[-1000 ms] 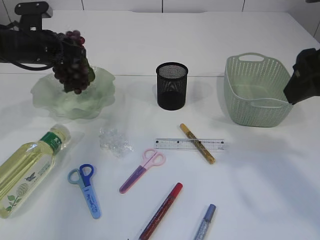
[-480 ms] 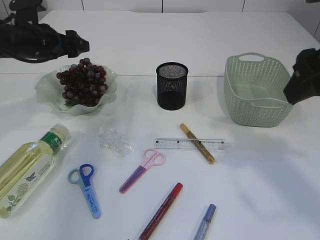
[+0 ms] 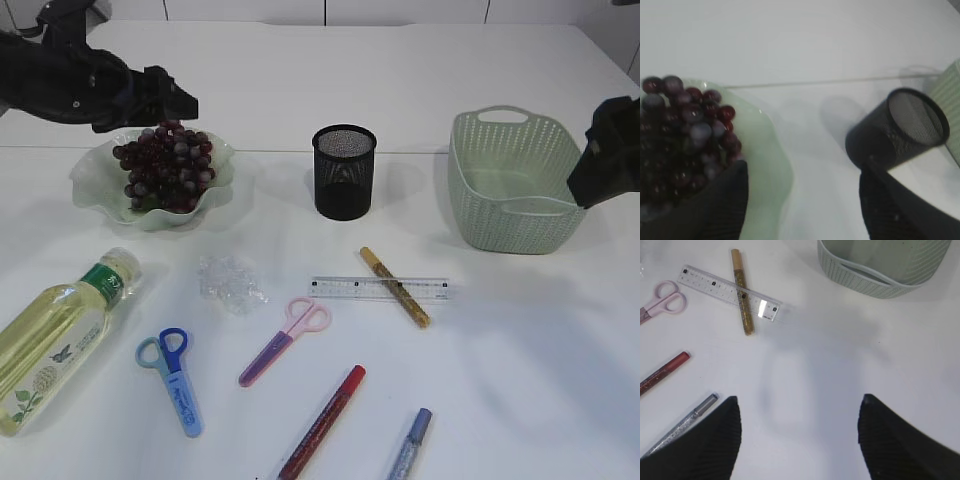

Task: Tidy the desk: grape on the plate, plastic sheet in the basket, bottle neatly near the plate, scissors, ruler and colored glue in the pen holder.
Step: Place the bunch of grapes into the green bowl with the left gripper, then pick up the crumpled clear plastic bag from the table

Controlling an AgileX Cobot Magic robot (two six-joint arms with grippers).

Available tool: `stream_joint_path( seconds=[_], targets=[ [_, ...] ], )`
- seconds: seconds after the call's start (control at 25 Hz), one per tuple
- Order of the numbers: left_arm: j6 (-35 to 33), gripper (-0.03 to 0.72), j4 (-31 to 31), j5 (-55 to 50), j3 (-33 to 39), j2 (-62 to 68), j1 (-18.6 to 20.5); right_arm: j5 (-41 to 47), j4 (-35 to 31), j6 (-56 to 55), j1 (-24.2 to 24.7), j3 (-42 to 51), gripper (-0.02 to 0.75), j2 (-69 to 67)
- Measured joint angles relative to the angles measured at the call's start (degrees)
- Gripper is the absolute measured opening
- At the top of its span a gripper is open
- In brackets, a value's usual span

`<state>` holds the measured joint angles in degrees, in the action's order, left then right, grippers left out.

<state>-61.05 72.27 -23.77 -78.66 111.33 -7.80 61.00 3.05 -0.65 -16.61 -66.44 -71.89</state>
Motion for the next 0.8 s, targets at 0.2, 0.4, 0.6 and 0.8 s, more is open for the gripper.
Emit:
stream_joint_path(
  seconds=[0.2,0.4,0.6,0.8],
  targets=[
    [15.1,0.493,-20.5,-7.9,0.0,-1.1,-0.2,0.0,0.0,-0.1,0.0,0.0,0.563,0.0],
    [27.1,0.480,-37.9,-14.4,0.0,-4.5,-0.2,0.0,0.0,-0.1,0.0,0.0,0.563,0.0],
    [37.9,0.459,-51.6,-19.6,0.0,-7.0,-0.2,1.2,0.0,-0.1,0.0,0.0,0.563,0.0],
    [43.9,0.456,-57.3,-24.1,0.0,-8.9,-0.2,3.4,0.0,0.0,0.0,0.0,0.563,0.0]
  ],
)
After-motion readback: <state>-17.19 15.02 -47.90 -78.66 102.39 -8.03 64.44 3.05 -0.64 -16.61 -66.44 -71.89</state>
